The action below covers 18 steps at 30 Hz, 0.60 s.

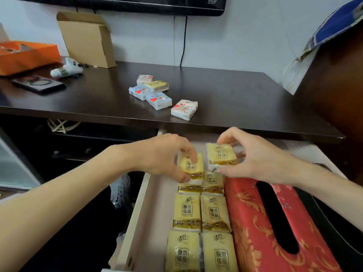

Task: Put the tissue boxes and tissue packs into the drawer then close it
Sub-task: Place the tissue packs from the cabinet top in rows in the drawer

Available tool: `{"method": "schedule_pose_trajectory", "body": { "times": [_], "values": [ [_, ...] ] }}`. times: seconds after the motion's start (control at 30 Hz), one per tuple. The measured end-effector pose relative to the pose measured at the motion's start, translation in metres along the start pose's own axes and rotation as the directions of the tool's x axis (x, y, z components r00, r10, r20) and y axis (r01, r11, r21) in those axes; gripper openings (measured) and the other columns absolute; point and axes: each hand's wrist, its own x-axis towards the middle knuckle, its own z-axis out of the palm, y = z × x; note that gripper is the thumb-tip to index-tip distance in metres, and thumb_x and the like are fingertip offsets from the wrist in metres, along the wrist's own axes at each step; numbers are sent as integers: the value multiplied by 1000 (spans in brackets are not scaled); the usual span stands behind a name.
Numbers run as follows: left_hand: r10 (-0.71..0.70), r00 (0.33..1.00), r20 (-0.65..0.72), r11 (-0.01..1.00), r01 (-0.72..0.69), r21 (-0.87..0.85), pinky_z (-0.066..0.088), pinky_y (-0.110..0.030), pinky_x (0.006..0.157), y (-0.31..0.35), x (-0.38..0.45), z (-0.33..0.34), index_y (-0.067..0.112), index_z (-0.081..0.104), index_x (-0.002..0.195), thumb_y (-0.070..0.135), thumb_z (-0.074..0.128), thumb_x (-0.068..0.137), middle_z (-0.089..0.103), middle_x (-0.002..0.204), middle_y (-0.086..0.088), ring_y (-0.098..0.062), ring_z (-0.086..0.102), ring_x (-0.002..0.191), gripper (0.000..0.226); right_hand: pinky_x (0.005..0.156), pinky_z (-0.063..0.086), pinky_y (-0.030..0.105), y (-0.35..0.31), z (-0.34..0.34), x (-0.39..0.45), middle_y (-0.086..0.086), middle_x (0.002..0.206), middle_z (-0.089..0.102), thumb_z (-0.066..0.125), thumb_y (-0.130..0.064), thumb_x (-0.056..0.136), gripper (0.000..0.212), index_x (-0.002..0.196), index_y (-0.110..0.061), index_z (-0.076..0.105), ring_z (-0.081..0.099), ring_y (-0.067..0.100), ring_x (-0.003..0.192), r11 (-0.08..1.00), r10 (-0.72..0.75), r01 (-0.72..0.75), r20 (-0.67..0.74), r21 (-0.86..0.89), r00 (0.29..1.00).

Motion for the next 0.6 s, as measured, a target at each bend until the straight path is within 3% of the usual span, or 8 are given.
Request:
{"method": "schedule_pose_trajectory", "body": {
  "times": [0.17, 0.33, 0.6],
  "values": [
    [5, 999, -37, 991, 0, 132, 45, -29, 86, -10, -4, 25, 40, 51, 127, 51, 80, 71, 59, 119, 19, -6, 51, 110, 64, 79, 54, 37, 3, 23, 7, -13, 101, 68, 81, -51, 67, 53, 108, -41, 49, 63, 4, 89, 982, 129, -118, 67, -145, 989],
    [-30, 998, -52, 992, 36, 122, 45, -32, 93, -16, -1, 29, 36, 40, 142, 51, 81, 71, 58, 134, 16, -9, 51, 121, 83, 74, 49, 34, 9, 36, 13, -17, 104, 61, 79, -51, 65, 57, 111, -42, 47, 58, 5, 91, 964, 182, -162, 77, -213, 980],
    [-14, 998, -55, 995, 20, 102, 46, -37, 100, -10, 4, 34, 30, 40, 144, 46, 83, 72, 57, 136, 12, -12, 52, 123, 86, 76, 43, 36, 7, 41, 11, -24, 110, 57, 77, -61, 61, 64, 115, -45, 46, 55, 6, 99, 940, 210, -185, 60, -286, 976]
  ]
}}
